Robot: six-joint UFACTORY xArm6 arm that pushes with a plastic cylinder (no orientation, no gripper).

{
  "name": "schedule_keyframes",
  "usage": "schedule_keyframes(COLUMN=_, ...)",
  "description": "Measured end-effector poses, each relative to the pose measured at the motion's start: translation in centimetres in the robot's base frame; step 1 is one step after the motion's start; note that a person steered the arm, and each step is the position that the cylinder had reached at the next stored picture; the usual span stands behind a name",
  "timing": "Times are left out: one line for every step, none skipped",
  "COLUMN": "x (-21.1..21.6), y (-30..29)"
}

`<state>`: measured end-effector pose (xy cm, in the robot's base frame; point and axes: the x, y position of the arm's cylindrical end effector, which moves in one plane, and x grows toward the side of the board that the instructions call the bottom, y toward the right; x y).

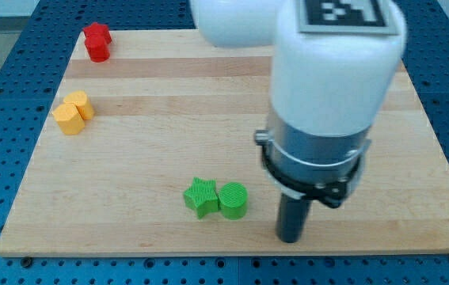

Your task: Push the green circle and green star slightly left

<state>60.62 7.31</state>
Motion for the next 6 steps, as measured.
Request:
schedule_keyframes(x=-1.2, y=-0.2)
schedule_keyframes(x=-3.1, y=-4.5)
schedule_keyframes(x=-3.7, y=-9.0)
schedule_keyframes(x=-3.7, y=-11.8)
schedule_keyframes(x=-3.7, y=-12.5)
schedule_keyframes(x=-3.7, y=-9.0)
